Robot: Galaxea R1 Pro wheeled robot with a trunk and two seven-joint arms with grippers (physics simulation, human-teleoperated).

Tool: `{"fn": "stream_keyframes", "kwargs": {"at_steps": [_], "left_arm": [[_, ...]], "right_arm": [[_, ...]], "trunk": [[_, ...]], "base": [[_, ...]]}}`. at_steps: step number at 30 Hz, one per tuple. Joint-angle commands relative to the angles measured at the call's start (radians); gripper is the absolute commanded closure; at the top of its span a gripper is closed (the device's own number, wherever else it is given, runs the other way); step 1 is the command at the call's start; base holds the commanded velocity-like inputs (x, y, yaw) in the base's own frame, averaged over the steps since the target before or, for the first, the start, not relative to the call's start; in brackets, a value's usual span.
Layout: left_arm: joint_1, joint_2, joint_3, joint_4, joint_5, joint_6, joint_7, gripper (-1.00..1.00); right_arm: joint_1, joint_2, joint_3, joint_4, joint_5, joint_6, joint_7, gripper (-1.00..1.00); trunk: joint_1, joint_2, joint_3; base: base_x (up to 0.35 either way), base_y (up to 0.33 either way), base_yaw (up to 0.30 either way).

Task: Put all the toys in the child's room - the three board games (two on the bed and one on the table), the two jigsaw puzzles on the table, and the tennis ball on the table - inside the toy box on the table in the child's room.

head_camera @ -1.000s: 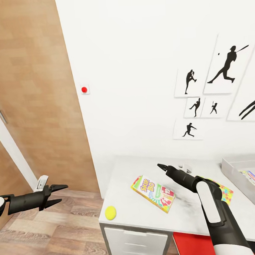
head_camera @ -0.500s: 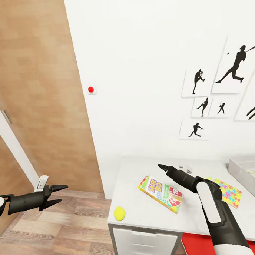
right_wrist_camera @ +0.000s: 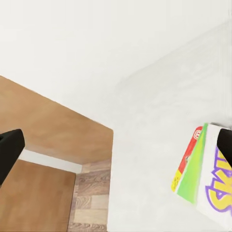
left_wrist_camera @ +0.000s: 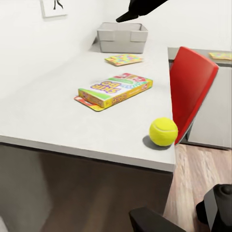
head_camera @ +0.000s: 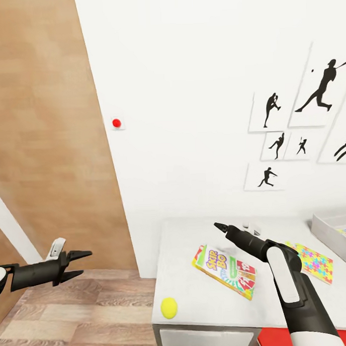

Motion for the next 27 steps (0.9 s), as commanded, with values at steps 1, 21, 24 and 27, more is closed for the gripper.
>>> {"fn": "stream_keyframes", "kwargs": {"at_steps": [1,21,24,27], "left_arm": [[-0.001,0.001,-0.002,0.001,-0.007,0.0,-0.01,-1.0],[-0.001,0.003,-0.002,0.001,-0.007,0.0,-0.01,-1.0],[0.0,0.003,-0.002,0.001,-0.007,0.0,-0.01,-1.0],[-0.001,0.004,-0.002,0.001,-0.008,0.0,-0.01,-1.0]], "right_arm": [[-0.001,0.001,-0.003,0.0,0.005,0.006,0.007,-1.0],[-0.001,0.001,-0.003,0.0,0.005,0.007,0.007,-1.0],[-0.001,0.001,-0.003,0.0,0.005,0.006,0.006,-1.0],[-0.001,0.001,-0.003,0.0,0.006,0.006,0.007,-1.0]], "trunk": [[0.001,-0.002,-0.003],[0.001,-0.002,-0.015],[0.001,-0.002,-0.015],[0.001,-0.002,-0.015]], "base": [[0.133,0.074,-0.249],[0.019,0.026,-0.211],[0.0,0.03,-0.039],[0.0,0.012,-0.117]]}}
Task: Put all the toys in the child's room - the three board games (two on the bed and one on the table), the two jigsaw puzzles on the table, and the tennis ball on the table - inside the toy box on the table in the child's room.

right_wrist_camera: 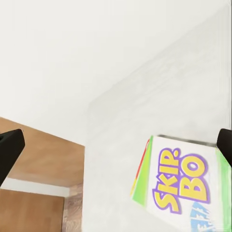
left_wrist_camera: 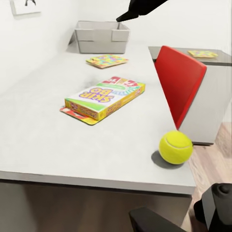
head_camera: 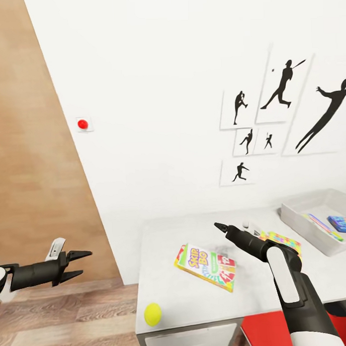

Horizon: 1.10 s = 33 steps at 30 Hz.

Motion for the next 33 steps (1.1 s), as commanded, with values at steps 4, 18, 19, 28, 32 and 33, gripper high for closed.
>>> {"fn": "stream_keyframes", "kwargs": {"at_steps": [4,18,19,28,32,33], "left_arm": [[-0.001,0.001,-0.002,0.001,-0.007,0.0,-0.01,-1.0],[-0.001,0.001,-0.002,0.001,-0.007,0.0,-0.01,-1.0],[-0.001,0.001,-0.002,0.001,-0.007,0.0,-0.01,-1.0],[-0.001,0.0,-0.001,0.009,-0.007,0.0,-0.01,-1.0],[-0.001,-0.001,-0.002,0.01,-0.007,-0.001,-0.01,-1.0],[-0.001,-0.001,-0.002,0.01,-0.007,-0.001,-0.01,-1.0]], "right_arm": [[-0.001,0.001,-0.003,0.0,0.005,0.006,0.006,-1.0],[-0.001,0.002,-0.003,-0.001,0.01,0.006,-0.004,-1.0],[-0.001,0.002,-0.002,-0.002,0.01,0.005,-0.005,-1.0],[-0.015,0.002,-0.005,0.06,0.008,0.015,-0.106,-1.0],[-0.092,0.001,0.0,0.125,0.007,0.043,-0.245,-1.0],[-0.11,0.002,0.001,0.145,0.007,0.054,-0.277,-1.0]], "trunk": [[0.001,-0.002,-0.002],[0.001,-0.002,-0.002],[0.001,-0.002,-0.002],[0.001,-0.002,-0.002],[0.001,-0.002,-0.002],[0.001,-0.002,-0.002]], "base": [[0.0,0.004,-0.128],[0.0,0.0,-0.011],[0.0,0.0,0.0],[0.0,0.0,0.0],[0.0,0.0,0.0],[0.0,0.0,0.0]]}}
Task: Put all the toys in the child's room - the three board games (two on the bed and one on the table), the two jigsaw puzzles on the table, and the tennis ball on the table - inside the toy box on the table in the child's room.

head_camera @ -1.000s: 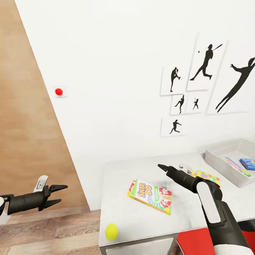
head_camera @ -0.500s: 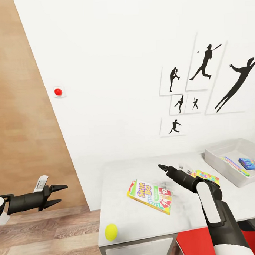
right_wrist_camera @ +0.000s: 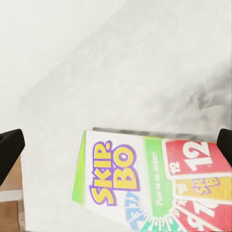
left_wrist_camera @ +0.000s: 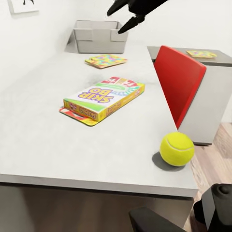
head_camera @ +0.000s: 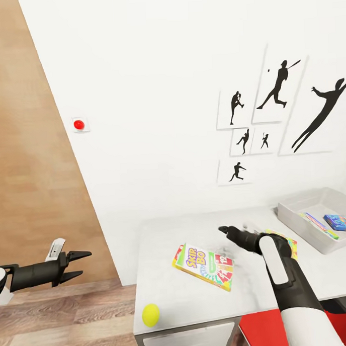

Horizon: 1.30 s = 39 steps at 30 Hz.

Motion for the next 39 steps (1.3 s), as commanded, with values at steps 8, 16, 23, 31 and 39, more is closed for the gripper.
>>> {"fn": "stream_keyframes", "kwargs": {"at_steps": [8,16,23,31,39], "left_arm": [[-0.001,0.001,-0.003,0.002,-0.007,0.0,-0.009,-1.0],[-0.002,0.0,-0.003,0.002,-0.009,-0.001,-0.009,-1.0],[-0.002,0.0,-0.003,0.002,-0.009,-0.001,-0.009,-1.0],[-0.001,0.001,-0.003,0.002,-0.01,-0.001,-0.009,-1.0],[-0.001,-0.002,0.0,0.002,-0.068,-0.001,-0.01,-1.0]], "right_arm": [[-0.155,0.002,0.001,0.261,-0.012,0.079,-0.289,-1.0],[-0.188,0.001,0.0,0.354,-0.014,0.08,-0.35,-1.0],[-0.213,0.001,-0.003,0.423,-0.013,0.076,-0.351,-1.0],[-0.238,-0.006,-0.005,0.494,-0.016,0.076,-0.341,-1.0],[-0.247,-0.053,-0.007,0.538,-0.023,0.078,-0.242,-1.0]], "trunk": [[0.001,-0.002,-0.002],[0.001,-0.002,-0.002],[0.001,-0.002,-0.002],[0.001,-0.002,-0.002],[0.001,-0.002,-0.002]], "base": [[0.0,0.0,0.0],[0.0,0.0,0.0],[0.0,0.0,0.0],[0.0,0.0,0.0],[0.0,0.0,0.0]]}}
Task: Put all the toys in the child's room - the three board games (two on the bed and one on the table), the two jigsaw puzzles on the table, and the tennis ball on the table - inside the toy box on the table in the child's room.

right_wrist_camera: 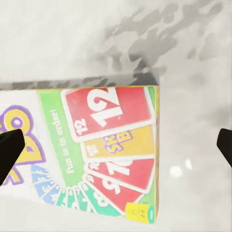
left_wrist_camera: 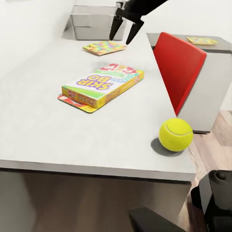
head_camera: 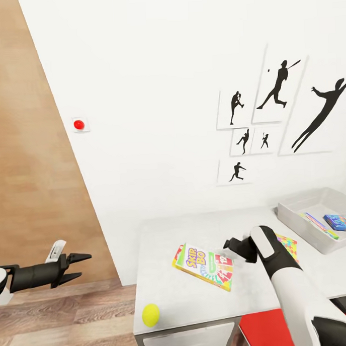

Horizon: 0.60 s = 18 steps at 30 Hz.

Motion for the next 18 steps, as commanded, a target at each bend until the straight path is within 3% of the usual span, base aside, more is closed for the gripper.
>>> {"fn": "stream_keyframes", "kwargs": {"at_steps": [1,8,13,18], "left_arm": [[-0.002,0.001,-0.002,0.001,-0.013,0.0,-0.01,-1.0],[-0.002,-0.002,-0.001,0.001,-0.031,0.0,-0.011,-1.0],[-0.002,-0.002,-0.001,0.001,-0.032,0.0,-0.011,-1.0],[-0.002,-0.002,-0.001,0.001,-0.033,0.0,-0.011,-1.0]], "right_arm": [[-0.001,-0.004,-0.001,0.007,-0.011,0.002,0.004,-1.0],[-0.003,-0.06,-0.003,0.111,-0.012,-0.022,0.077,-1.0],[-0.002,-0.07,-0.002,0.126,-0.012,-0.04,0.132,-1.0],[-0.001,-0.073,0.004,0.129,-0.002,-0.056,0.23,-1.0]], "trunk": [[0.001,-0.002,-0.002],[0.001,-0.002,-0.002],[0.001,-0.002,-0.002],[0.001,-0.002,-0.002]], "base": [[0.0,0.0,0.0],[0.0,0.0,0.0],[0.0,0.0,0.0],[0.0,0.0,0.0]]}}
